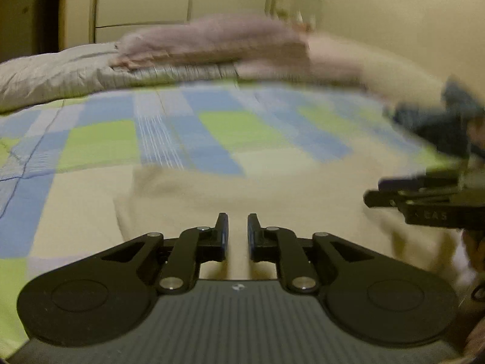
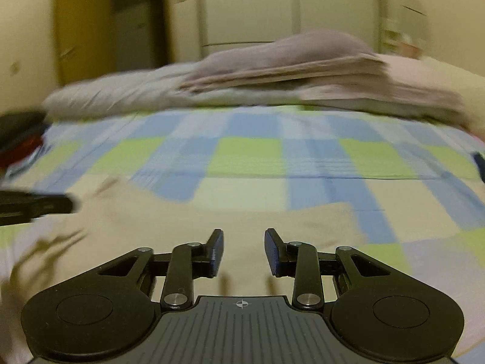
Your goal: Fold clothes
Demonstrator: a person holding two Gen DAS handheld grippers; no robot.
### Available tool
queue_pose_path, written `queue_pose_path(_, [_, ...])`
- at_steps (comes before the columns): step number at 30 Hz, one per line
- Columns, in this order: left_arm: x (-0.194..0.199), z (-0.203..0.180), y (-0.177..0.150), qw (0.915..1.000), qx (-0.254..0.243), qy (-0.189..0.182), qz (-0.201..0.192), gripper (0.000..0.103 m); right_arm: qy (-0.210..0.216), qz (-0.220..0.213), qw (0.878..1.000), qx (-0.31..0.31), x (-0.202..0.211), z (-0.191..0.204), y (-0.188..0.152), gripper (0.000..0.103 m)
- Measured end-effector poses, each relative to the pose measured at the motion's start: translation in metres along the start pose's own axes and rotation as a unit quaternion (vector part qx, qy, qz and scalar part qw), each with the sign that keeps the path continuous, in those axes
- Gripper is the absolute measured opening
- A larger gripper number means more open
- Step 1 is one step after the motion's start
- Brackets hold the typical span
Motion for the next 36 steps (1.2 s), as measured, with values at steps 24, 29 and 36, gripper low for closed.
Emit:
queue_pose_path(24, [0.094,0.018,-0.064,0.9908,0.105,0.069,-0.051,0.003,-0.105,-0.001,0.993,-0.052,0.072,-0.048,-0.082,0.033])
queue_pose_path(29, [0.091,0.004,-0.073,0.9921,0.107,0.055,-0.035,0.007,-0.080,-0.021,0.995,-0.061,0.092,-0.033,-0.083,0.033])
queue_pose_path(36, [0.103,0.001,-0.089,0.9846,0.158,0.072,-0.023,0.007,-0.109,0.037,0.990,-0.082,0.091,-0.040,-0.097,0.033])
Point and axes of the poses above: each gripper's, at about its wrist camera, not at the fingertips, and x roughly against the way its jaws point, z to its left, y to its top, the point moved 3 cm from there along -x, roughly the way its jaws point, and after that the axes turned 12 degrees about -y, right-handed, at the moved point
